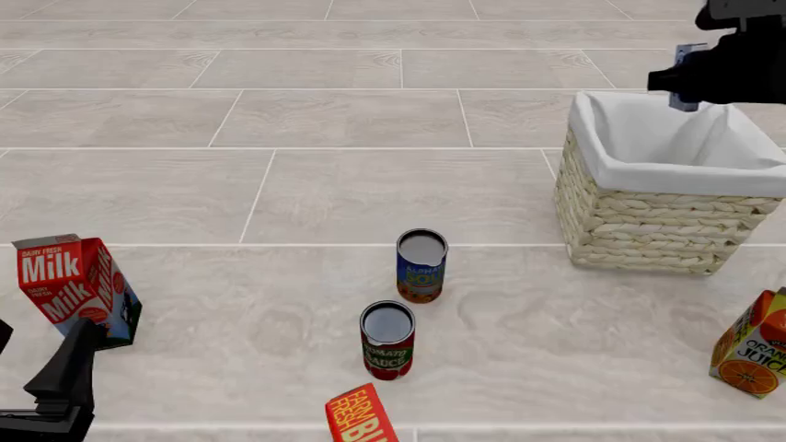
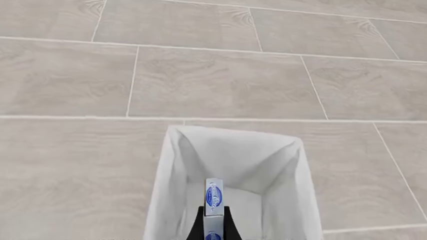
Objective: Pick the cream cheese and place it in the basket.
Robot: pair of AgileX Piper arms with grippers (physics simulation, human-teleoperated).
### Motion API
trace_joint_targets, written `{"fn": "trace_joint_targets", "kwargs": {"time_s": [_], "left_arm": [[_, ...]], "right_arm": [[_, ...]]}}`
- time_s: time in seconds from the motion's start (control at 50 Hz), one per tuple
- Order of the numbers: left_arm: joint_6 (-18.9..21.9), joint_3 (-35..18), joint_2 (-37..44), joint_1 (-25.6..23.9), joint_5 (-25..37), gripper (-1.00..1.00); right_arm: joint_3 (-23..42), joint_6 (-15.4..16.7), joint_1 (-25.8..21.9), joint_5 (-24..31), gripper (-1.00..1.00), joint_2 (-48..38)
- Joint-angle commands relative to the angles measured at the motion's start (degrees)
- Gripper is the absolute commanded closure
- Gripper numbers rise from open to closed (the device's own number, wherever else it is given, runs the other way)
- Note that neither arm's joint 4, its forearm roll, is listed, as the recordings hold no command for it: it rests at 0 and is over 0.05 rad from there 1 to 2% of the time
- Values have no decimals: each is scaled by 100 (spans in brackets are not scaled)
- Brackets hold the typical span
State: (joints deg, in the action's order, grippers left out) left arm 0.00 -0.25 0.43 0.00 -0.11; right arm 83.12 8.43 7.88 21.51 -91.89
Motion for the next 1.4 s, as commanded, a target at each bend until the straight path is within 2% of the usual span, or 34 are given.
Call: {"fn": "trace_joint_targets", "kwargs": {"time_s": [0.02, 0.36, 0.46, 0.48, 0.56, 0.88, 0.94, 0.98, 1.02, 1.14, 1.18, 1.4], "left_arm": [[0, 0, 0, 0, 0, -100], [0, 0, 0, 0, 0, -100], [0, 0, 0, 0, 0, -100], [0, 0, 0, 0, 0, -100], [0, 0, 0, 0, 0, -100], [0, 0, 0, 0, 0, -100], [0, 0, 0, 0, 0, -100], [0, 0, 0, 0, 0, -100], [0, 0, 0, 0, 0, -100], [0, 0, 0, 0, 0, -100], [0, 0, 0, 0, 0, -100], [0, 0, 0, 0, 0, -100]], "right_arm": [[-144, -88, 81, -140, 100, -23], [-323, -86, 197, -301, 100, -129], [-343, -176, 236, -393, 100, -191], [-320, -277, 264, -405, 100, -218], [-331, -244, 290, -428, 100, -231], [-385, -627, 481, -652, 100, -333], [-414, -596, 515, -709, 100, -368], [-439, -773, 498, -747, 100, -356], [-448, -646, 553, -764, 100, -381], [-502, -628, 511, -804, 100, -387], [-561, -533, 484, -828, 100, -395], [-568, -604, 403, -759, 100, -387]]}}
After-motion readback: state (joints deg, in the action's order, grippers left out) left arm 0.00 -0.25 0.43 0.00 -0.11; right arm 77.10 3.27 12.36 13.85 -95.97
